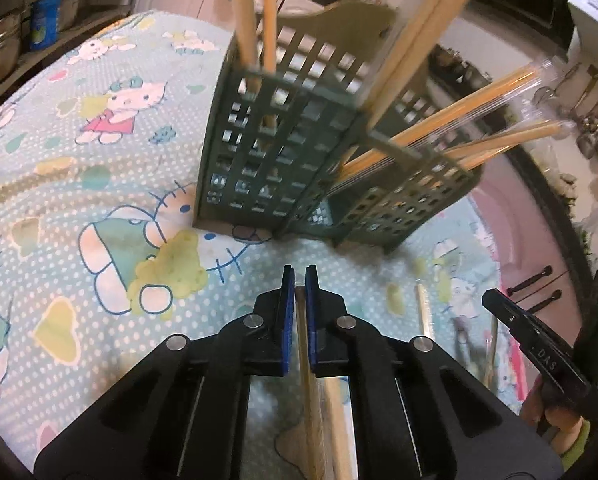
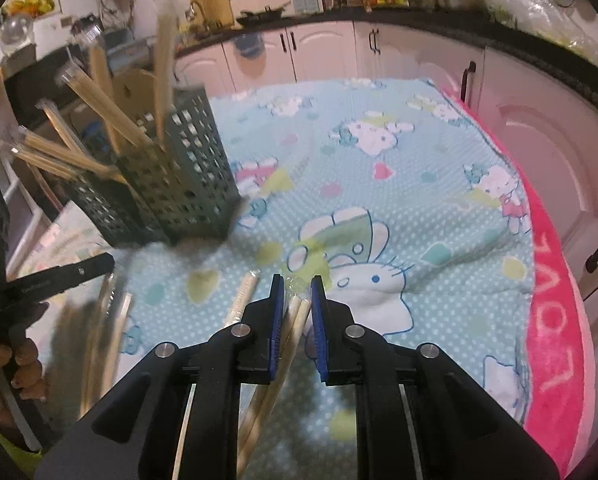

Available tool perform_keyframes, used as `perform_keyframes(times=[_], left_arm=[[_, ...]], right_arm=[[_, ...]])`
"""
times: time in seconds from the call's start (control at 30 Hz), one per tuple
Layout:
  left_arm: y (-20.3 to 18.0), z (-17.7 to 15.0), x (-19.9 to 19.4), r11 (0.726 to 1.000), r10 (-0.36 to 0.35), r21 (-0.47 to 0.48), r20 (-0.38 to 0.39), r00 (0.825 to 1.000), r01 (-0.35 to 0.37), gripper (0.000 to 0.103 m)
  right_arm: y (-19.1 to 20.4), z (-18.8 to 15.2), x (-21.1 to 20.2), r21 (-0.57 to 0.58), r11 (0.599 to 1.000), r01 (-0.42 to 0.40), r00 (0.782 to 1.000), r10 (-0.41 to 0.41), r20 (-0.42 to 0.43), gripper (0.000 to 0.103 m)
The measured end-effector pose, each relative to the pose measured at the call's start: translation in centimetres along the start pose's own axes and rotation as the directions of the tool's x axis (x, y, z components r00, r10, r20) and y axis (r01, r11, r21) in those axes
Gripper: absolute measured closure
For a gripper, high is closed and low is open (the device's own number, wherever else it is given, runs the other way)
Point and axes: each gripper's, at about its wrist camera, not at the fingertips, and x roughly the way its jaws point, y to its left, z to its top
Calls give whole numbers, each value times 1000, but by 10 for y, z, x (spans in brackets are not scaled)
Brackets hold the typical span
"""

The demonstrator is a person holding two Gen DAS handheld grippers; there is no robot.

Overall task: Organize utensils
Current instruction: 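Lift both chopsticks and carry them toward the green holder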

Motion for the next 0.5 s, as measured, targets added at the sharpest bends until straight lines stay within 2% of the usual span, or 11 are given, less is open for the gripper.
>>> perform_keyframes(times=[0.5], left_arm=[[-15,6,-77,996,-82,42,142,986,77,102]], right_arm=[[39,18,-69,-42,994,-98,983,103,149,92]])
